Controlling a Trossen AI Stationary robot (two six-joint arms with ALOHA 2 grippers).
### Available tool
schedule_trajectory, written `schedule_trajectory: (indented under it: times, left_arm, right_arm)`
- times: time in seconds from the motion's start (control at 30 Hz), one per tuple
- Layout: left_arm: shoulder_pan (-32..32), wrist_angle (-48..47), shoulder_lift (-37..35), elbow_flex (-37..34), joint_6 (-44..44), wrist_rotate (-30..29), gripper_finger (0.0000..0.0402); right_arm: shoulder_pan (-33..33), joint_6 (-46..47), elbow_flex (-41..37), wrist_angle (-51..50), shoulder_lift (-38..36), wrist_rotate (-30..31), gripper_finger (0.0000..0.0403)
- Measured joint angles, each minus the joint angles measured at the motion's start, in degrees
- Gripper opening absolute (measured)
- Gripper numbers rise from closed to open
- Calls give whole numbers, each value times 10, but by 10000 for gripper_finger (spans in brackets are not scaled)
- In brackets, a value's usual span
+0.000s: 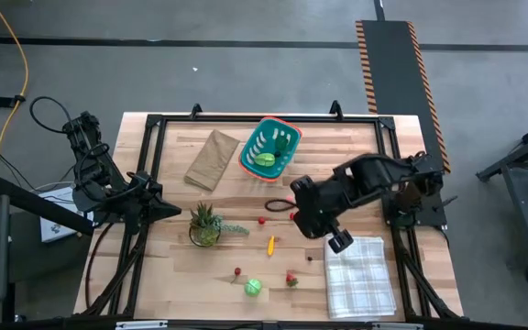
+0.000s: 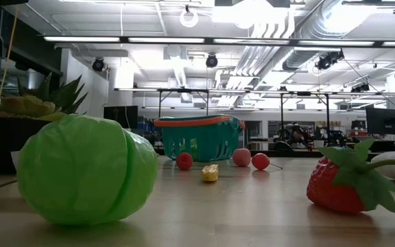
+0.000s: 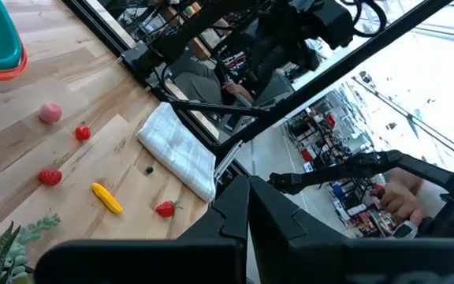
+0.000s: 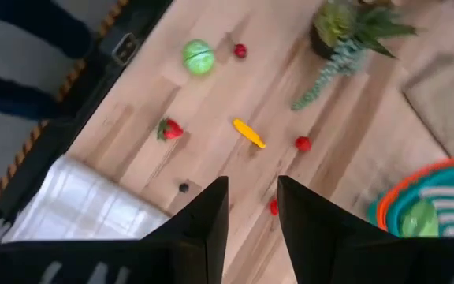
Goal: Pick and placing Produce into tupperware
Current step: Put the black cherry in the green basket
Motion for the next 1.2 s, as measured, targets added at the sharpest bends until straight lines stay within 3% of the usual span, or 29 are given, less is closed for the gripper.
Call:
schedule_trajectory:
  times: [0.13, 0.3, 0.63, 0.9, 1.2]
  left_arm:
    - [0, 0, 0, 0, 1, 0, 1]
    - [0, -1, 0, 0, 1, 2, 1]
    - [0, -1, 0, 0, 1, 1, 1]
    - [0, -1, 0, 0, 1, 1, 1]
    - [0, -2, 0, 0, 1, 1, 1]
  right_arm:
    - [-17, -67, 0, 0, 0, -33, 103]
    - [-39, -53, 0, 0, 0, -124, 103]
    - [-54, -81, -28, 0, -9, -73, 102]
    - [-116, -72, -247, 53, -53, -118, 102]
    - [-101, -12, -535, 230, -188, -192, 102]
